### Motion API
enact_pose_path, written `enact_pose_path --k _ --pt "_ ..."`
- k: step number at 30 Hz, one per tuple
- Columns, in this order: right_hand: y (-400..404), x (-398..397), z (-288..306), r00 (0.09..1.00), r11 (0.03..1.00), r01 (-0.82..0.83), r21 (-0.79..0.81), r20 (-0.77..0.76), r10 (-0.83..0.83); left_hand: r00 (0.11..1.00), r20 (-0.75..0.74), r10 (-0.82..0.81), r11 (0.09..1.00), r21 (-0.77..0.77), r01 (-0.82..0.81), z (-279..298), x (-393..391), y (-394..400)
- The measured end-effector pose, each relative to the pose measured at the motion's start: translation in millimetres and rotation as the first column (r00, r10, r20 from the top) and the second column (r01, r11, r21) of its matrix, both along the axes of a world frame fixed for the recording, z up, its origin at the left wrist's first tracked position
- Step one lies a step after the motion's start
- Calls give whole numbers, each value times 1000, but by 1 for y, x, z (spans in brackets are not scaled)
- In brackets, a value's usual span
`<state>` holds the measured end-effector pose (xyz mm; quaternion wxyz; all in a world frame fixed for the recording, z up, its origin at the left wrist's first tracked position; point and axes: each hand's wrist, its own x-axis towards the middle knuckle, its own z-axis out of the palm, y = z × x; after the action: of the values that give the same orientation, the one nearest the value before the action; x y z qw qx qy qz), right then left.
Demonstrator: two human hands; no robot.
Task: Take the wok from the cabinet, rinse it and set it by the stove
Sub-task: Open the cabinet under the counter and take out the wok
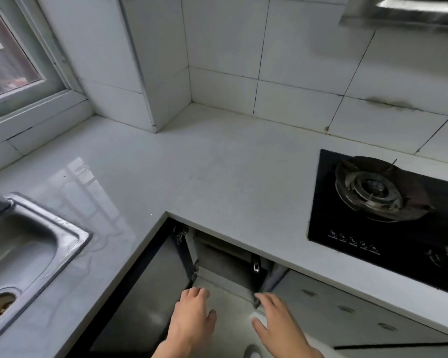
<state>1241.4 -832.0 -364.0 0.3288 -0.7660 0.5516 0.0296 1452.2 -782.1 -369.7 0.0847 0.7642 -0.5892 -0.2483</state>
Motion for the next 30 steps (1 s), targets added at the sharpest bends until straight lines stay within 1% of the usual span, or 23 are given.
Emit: enact_pose_path --k 4,7,9,13,16,19,21,24,26,30 --pt "-62 24 -78 1000 991 8 -137 -3 -8 997 75 -14 997 -80 20 -74 6 -70" --pt "-91 33 -139 997 965 32 -260 -54 -48 998 65 -10 988 -151 20 -139 7 -104" --pt "-112 39 -171 992 944 60 -325 -89 -94 998 54 -24 970 -241 37 -175 9 -126" --pt "-158 52 -228 976 928 104 -358 -143 -164 997 66 -44 925 -375 65 -231 12 -176" --pt "-184 63 -264 962 918 154 -365 -157 -224 996 61 -58 885 -458 80 -272 13 -198" --pt "-209 74 -286 954 905 210 -370 -124 -272 997 54 -60 833 -547 80 -304 16 -216" --pt "-225 79 -295 946 877 247 -411 -95 -311 996 63 -68 809 -580 92 -319 19 -223" --pt "-230 83 -304 938 870 292 -398 -56 -341 995 64 -74 815 -571 97 -337 24 -221" --pt "-225 81 -306 942 870 283 -404 -54 -332 994 79 -74 822 -560 106 -339 29 -214" --pt "-203 72 -297 954 871 213 -442 -100 -284 994 82 -79 810 -575 112 -325 39 -212"
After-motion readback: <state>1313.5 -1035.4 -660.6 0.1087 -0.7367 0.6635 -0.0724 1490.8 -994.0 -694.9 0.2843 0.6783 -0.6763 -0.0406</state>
